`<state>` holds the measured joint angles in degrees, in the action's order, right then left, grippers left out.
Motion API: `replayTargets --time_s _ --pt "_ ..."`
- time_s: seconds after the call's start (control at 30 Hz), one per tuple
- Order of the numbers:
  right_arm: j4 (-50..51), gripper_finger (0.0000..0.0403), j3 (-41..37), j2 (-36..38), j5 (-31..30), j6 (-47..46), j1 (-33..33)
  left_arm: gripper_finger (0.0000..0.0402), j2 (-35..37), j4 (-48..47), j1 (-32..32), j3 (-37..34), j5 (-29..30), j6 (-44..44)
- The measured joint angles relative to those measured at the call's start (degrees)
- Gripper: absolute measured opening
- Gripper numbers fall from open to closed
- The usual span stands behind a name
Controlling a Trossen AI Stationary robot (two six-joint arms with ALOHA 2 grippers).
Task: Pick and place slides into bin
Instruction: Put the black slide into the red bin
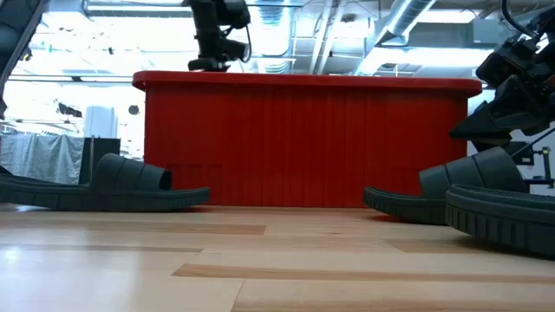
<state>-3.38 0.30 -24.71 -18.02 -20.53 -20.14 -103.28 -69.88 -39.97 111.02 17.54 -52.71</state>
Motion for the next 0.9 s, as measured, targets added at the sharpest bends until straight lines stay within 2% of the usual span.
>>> replayTargets --time_s 0.43,0.9 --pt "0.0 0.0076 0.0 0.0 0.0 0.0 0.0 0.0002 -1.9 -3.1 1.1 -0.3 -9.6 -0.7" --pt "0.0 0.0076 0.0 0.0 0.0 0.0 0.0 0.0002 -1.9 1.7 0.9 -0.6 -10.1 -2.7"
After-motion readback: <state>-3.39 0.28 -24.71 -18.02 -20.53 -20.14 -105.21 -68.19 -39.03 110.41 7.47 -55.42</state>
